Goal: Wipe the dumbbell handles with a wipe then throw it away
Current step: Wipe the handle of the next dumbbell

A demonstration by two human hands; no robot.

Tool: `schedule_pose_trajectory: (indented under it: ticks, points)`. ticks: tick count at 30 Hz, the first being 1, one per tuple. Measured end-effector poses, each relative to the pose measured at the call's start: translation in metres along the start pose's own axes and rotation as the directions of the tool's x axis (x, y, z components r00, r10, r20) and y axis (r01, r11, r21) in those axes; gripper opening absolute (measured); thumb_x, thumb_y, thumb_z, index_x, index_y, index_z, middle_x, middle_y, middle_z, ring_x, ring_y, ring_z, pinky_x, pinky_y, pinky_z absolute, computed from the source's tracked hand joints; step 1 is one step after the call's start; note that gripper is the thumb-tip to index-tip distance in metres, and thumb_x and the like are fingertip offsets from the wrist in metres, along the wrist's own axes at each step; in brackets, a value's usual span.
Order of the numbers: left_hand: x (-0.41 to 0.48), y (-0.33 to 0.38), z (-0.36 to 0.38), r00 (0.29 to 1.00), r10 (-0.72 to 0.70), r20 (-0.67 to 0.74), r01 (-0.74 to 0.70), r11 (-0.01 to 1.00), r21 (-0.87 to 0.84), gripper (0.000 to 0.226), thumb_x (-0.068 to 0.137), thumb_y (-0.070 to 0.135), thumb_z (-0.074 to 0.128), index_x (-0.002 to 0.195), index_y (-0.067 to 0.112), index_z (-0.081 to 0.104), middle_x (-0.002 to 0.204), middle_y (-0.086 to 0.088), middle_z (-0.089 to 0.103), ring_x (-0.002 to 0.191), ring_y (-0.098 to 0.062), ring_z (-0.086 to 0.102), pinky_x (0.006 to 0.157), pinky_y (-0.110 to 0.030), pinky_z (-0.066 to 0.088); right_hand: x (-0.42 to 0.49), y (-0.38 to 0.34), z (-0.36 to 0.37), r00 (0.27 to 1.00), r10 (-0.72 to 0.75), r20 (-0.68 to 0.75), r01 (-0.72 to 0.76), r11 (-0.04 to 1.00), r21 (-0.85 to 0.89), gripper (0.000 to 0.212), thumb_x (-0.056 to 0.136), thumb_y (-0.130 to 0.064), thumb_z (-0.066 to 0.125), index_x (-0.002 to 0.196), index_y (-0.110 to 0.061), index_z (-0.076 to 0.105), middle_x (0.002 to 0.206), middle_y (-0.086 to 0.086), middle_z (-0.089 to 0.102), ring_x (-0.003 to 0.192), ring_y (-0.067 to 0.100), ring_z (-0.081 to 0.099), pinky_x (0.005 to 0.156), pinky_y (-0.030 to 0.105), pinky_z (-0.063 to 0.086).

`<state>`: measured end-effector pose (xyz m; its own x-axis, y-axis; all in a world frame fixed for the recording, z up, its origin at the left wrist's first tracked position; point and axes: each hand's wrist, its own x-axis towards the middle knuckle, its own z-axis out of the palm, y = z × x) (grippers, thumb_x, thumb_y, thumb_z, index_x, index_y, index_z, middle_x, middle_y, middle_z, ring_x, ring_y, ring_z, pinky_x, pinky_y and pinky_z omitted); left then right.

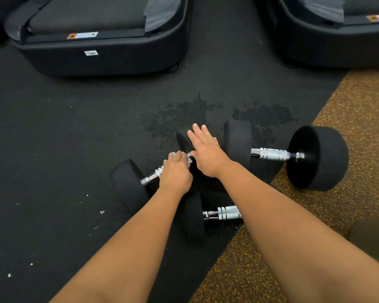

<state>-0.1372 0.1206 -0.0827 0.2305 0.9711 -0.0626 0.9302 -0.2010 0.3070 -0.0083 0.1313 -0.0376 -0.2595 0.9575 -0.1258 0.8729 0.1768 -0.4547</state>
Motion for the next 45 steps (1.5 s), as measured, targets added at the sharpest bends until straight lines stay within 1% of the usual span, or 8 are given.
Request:
schedule_pose_trajectory:
  ticks: [3,7,15,20,30,37,41,45]
  points:
    - [-0.006,-0.005,0.001,0.992,0.105,0.07,-0.11,0.991,0.08,0.054,0.089,0.011,0.043,0.142,0.007,0.034,0.144,-0.006,0.033,0.132,-0.029,0.028,0.111,-0.044,0.025,0.001,0.001,0.001,1.0,0.001,0.009,-0.001,1.0,-0.019,0.06,0.1,-0.017,0.037,0.15,-0.013,0.004,0.159,0.003,-0.012,0.145,0.024,-0.016,0.116,0.051,0.007]
    - [-0.023,-0.015,0.004,0.993,0.088,0.077,-0.095,0.991,0.094,0.052,0.099,0.016,0.034,0.148,0.005,0.023,0.157,-0.007,0.017,0.146,-0.032,0.007,0.12,-0.041,0.011,0.0,0.001,-0.002,1.0,0.001,0.031,-0.001,1.0,-0.026,0.06,0.101,-0.017,0.036,0.15,-0.013,0.002,0.159,0.002,-0.014,0.145,0.024,-0.018,0.116,0.05,0.006]
    - [-0.022,-0.01,0.01,0.995,-0.073,-0.061,0.076,0.996,0.042,0.042,0.097,0.017,0.035,0.135,0.002,0.042,0.144,-0.01,0.037,0.135,-0.031,0.029,0.11,-0.043,0.028,-0.002,-0.001,-0.006,0.999,0.0,0.046,0.003,0.999,-0.046,0.062,0.1,-0.015,0.037,0.15,-0.013,0.001,0.159,0.004,-0.014,0.145,0.026,-0.017,0.116,0.05,0.008]
    - [-0.001,0.003,0.003,1.0,0.031,0.003,-0.031,0.999,0.035,0.036,0.095,0.018,0.038,0.128,0.005,0.046,0.133,-0.007,0.041,0.124,-0.028,0.034,0.102,-0.039,0.033,-0.001,-0.002,-0.005,0.998,0.011,0.06,-0.007,0.998,-0.058,0.063,0.1,-0.014,0.037,0.15,-0.013,-0.002,0.158,0.004,-0.016,0.144,0.026,-0.019,0.116,0.05,0.007]
    - [-0.027,-0.009,0.006,0.995,0.058,0.085,-0.065,0.995,0.079,0.055,0.099,0.017,0.034,0.15,0.006,0.017,0.159,-0.007,0.01,0.147,-0.032,0.001,0.121,-0.04,0.007,-0.002,0.001,-0.004,0.998,0.007,0.066,-0.003,0.998,-0.067,0.066,0.099,-0.012,0.038,0.15,-0.013,-0.005,0.158,0.003,-0.018,0.144,0.025,-0.019,0.117,0.049,0.006]
    - [-0.02,-0.009,0.008,0.998,-0.056,-0.027,0.057,0.997,0.061,0.046,0.098,0.019,0.033,0.14,0.001,0.034,0.147,-0.012,0.032,0.138,-0.031,0.024,0.112,-0.042,0.026,-0.004,0.0,-0.002,0.999,0.001,0.05,0.002,0.998,-0.058,0.065,0.1,-0.013,0.037,0.15,-0.012,-0.004,0.158,0.004,-0.016,0.144,0.026,-0.018,0.117,0.05,0.007]
    - [-0.003,-0.001,0.0,1.0,-0.013,0.009,0.012,0.999,0.034,0.031,0.096,0.016,0.036,0.122,0.004,0.047,0.127,-0.009,0.045,0.118,-0.028,0.039,0.099,-0.041,0.035,-0.004,0.001,-0.002,0.998,0.01,0.061,-0.006,0.998,-0.063,0.07,0.097,-0.009,0.041,0.15,-0.013,-0.005,0.158,0.004,-0.017,0.144,0.027,-0.019,0.117,0.05,0.007]
    - [-0.002,-0.002,-0.005,0.994,0.087,0.069,-0.09,0.995,0.042,0.036,0.096,0.014,0.038,0.13,0.003,0.042,0.137,-0.009,0.038,0.124,-0.028,0.034,0.105,-0.042,0.029,-0.005,0.002,-0.001,0.998,0.006,0.065,-0.001,0.997,-0.076,0.069,0.098,-0.011,0.04,0.15,-0.013,-0.006,0.158,0.004,-0.019,0.144,0.027,-0.02,0.117,0.049,0.006]
